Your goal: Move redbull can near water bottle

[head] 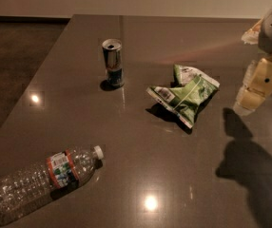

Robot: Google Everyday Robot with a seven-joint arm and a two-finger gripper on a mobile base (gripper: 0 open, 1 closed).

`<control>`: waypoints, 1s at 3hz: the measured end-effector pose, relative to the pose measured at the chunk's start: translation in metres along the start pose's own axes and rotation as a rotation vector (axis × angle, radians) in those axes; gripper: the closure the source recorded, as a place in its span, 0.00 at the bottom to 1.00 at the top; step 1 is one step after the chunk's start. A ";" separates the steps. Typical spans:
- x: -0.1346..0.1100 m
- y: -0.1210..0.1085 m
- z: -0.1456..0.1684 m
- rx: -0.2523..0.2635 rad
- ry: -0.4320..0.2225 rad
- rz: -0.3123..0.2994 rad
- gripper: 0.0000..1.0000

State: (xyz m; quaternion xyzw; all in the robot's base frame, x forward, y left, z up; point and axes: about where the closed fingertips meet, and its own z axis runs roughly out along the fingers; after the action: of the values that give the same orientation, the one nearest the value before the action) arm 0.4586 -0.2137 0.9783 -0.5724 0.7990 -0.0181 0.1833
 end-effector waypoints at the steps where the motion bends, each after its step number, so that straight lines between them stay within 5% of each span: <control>1: -0.023 -0.032 0.014 0.000 -0.077 0.084 0.00; 2: -0.075 -0.066 0.029 0.000 -0.190 0.121 0.00; 3: -0.125 -0.076 0.044 -0.008 -0.255 0.090 0.00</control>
Offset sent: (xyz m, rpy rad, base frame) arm 0.1366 0.0898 0.0189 0.3184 -0.0757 -0.0654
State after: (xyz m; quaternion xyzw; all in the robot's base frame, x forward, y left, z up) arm 0.5763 -0.1171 0.9895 -0.5344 0.7942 0.0662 0.2815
